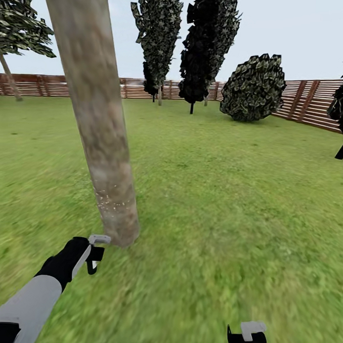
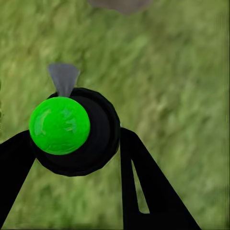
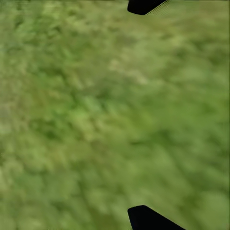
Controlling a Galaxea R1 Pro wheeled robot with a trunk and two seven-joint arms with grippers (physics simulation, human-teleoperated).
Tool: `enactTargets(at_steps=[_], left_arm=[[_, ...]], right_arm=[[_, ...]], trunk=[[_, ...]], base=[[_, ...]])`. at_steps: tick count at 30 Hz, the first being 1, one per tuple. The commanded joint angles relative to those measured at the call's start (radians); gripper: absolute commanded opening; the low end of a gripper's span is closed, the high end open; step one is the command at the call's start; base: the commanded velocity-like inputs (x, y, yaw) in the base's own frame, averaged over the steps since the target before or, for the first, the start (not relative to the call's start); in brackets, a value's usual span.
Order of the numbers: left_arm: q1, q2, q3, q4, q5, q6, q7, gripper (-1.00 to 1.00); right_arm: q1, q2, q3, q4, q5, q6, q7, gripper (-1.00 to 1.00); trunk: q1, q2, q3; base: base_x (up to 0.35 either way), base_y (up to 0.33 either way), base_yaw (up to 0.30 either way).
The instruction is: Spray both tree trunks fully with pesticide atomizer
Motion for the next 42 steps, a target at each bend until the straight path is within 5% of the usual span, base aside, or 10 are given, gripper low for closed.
enactTargets(at_steps=[1, 26, 32, 42], left_arm=[[-0.001, 0.001, -0.005, -0.001, -0.001, 0.005, -0.001, -1.00], [-0.001, 0.001, -0.006, -0.002, -0.010, -0.029, 0.004, -1.00], [-0.001, 0.008, -0.006, 0.002, -0.001, -0.027, 0.085, -1.00], [-0.001, -0.001, -0.004, 0.005, 0.006, -0.025, 0.085, -1.00]], right_arm=[[0.000, 0.000, 0.002, 0.001, 0.010, 0.000, -0.009, 1.00], [0.000, 0.000, 0.002, 0.001, 0.010, 0.000, -0.008, 1.00], [0.000, 0.000, 0.002, 0.001, 0.010, 0.000, -0.007, 1.00], [0.000, 0.001, 0.003, 0.001, 0.011, 0.001, -0.007, 1.00]], trunk=[[0.000, 0.000, -0.001], [0.000, 0.000, -0.001], [0.000, 0.000, -0.001], [0.000, 0.000, -0.001]], base=[[0.000, -0.272, 0.276], [0.111, -0.281, 0.030], [0.129, -0.297, 0.245], [0.119, -0.299, 0.273]])
